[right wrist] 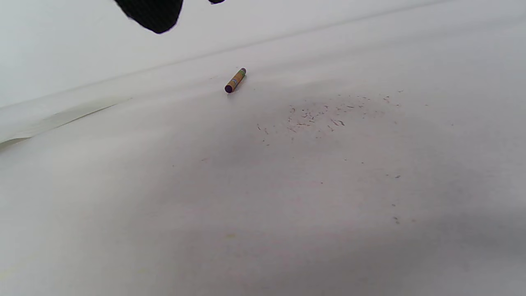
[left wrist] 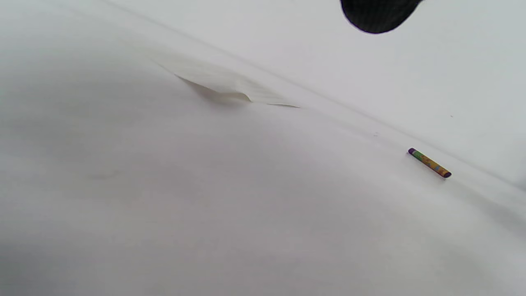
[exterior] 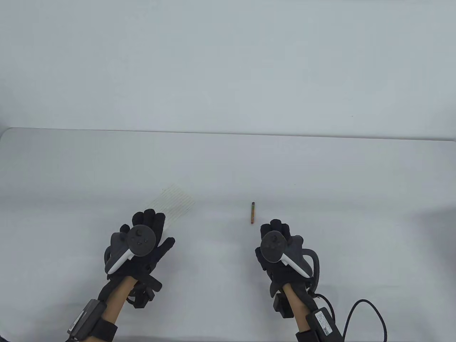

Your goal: Apply wax crayon on paper

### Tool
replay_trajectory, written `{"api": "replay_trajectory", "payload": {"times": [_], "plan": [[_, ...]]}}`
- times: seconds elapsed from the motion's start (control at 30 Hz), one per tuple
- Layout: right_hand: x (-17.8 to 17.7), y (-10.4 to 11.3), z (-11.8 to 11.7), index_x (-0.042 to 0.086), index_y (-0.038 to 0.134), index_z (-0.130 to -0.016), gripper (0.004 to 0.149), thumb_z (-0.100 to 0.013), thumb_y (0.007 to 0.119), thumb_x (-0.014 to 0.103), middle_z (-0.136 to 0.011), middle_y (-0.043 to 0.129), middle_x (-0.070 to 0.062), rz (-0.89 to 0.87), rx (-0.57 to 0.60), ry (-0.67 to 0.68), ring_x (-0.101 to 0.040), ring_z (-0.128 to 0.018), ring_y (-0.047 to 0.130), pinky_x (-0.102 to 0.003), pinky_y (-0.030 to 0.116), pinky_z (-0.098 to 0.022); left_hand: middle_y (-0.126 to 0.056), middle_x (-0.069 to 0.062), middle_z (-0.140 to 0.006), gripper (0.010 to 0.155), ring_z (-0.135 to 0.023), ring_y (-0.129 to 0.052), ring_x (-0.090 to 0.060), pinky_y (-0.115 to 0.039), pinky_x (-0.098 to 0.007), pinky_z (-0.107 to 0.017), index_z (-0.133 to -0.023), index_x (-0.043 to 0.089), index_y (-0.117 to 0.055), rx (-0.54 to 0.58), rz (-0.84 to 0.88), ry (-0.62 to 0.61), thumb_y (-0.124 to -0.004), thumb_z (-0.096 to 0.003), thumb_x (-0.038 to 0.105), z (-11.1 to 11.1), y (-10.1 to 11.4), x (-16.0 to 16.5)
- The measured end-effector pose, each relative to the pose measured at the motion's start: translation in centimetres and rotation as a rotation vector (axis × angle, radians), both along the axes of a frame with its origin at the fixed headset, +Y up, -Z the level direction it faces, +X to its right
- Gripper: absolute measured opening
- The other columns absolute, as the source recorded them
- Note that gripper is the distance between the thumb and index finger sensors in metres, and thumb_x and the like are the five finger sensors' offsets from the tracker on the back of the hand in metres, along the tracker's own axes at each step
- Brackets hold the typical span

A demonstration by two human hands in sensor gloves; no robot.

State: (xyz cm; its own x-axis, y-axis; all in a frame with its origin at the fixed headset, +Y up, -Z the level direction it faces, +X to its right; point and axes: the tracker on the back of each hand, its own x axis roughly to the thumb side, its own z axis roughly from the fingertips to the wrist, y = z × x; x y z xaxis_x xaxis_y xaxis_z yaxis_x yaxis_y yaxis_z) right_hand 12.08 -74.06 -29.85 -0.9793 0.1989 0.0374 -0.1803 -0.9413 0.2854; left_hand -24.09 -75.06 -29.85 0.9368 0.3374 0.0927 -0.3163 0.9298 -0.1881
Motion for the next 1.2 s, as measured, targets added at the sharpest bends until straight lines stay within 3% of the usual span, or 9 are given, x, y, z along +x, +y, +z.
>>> {"api": "replay_trajectory", "payload": {"times": [0.33, 1.2], "plan": [[0.6, -0.2, -0.3, 0.02, 0.021, -0.111, 0.068, -0.059, 0.059, 0.041, -0.115, 0.004, -0.007, -0.004, 0.007, -0.015, -0.033, -0.106, 0.014, -0.064, 0.021, -0.072, 0.002, 0.003, -0.124, 0.076, -0.113, 0.007, -0.029, 0.003, -0.058, -0.074, -0.119, 0.033, -0.011, -0.026, 0.013, -0.078, -0.052, -0.0601, 0.057, -0.1, -0.2, 0.9], [0.3, -1.1, 0.2, 0.019, 0.022, -0.111, 0.067, -0.059, 0.059, 0.04, -0.115, 0.006, -0.008, 0.024, -0.028, 0.034, -0.033, -0.106, 0.015, -0.064, 0.022, -0.072, 0.002, 0.003, -0.124, 0.076, -0.112, 0.008, -0.029, 0.003, -0.059, -0.074, -0.119, 0.032, -0.011, -0.062, 0.029, -0.095, -0.052, -0.0604, 0.056, -0.1, -1.0, 1.2]]}}
